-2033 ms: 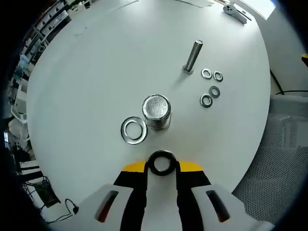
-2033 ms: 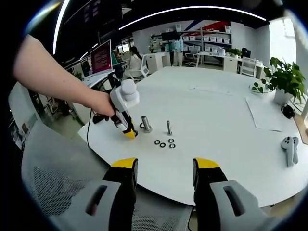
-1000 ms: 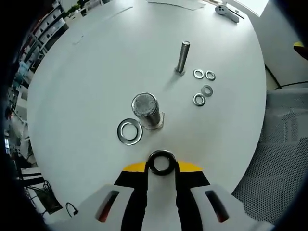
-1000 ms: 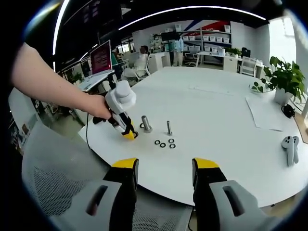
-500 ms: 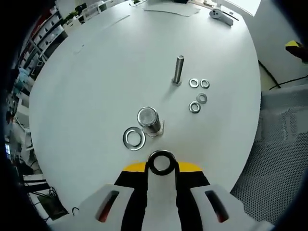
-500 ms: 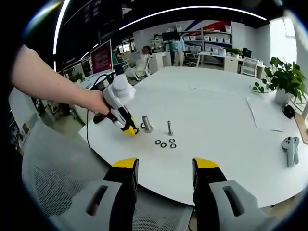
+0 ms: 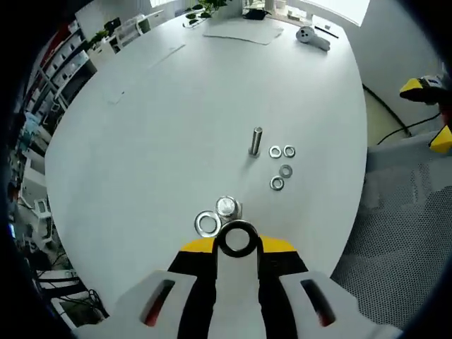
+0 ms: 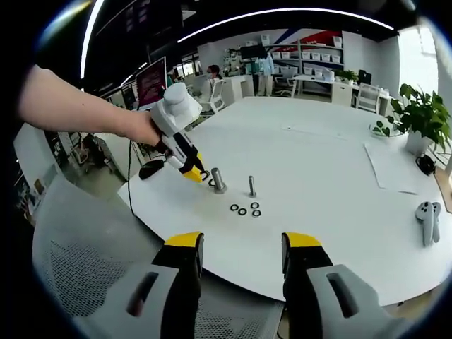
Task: Place the washer onto the threaded stud by aligning its center hole with the stud, sliding it down to the base, and recovering from edge contact or off-axis alignment until the washer reaches the visible bottom stop.
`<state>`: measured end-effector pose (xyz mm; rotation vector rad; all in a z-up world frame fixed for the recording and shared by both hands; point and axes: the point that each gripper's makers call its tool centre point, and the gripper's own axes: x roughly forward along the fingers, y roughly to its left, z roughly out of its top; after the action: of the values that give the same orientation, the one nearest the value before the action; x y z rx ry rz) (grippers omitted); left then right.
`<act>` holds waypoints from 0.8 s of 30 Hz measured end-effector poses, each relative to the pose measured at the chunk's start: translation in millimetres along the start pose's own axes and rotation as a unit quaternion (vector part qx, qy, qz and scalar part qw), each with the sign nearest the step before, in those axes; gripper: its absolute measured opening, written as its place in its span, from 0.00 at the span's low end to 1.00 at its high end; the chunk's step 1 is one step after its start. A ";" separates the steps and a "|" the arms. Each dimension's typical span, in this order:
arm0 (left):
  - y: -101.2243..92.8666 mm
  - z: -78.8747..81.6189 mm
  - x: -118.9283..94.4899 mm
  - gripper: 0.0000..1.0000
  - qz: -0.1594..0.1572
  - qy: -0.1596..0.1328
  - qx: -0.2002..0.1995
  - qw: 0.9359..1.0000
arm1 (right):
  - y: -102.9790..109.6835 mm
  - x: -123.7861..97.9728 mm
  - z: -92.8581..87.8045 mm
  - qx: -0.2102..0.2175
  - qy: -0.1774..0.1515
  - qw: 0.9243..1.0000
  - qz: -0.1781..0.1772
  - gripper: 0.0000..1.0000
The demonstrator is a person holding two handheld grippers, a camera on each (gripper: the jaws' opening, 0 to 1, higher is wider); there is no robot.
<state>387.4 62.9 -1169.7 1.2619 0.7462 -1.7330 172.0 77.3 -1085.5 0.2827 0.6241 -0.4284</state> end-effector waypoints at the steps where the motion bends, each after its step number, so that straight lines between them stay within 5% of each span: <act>1: -2.1 4.0 -2.2 0.19 0.003 0.000 0.007 1.000 | 0.1 -0.1 0.0 0.000 0.000 1.000 0.000 0.47; 24: 11.8 18.1 14.6 0.19 0.009 0.023 0.044 0.999 | 0.0 -0.5 -1.0 -0.002 0.004 1.000 -0.001 0.47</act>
<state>387.9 38.1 -1177.8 1.3684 0.6884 -1.7437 171.1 77.9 -1086.0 0.2797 0.6327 -0.4283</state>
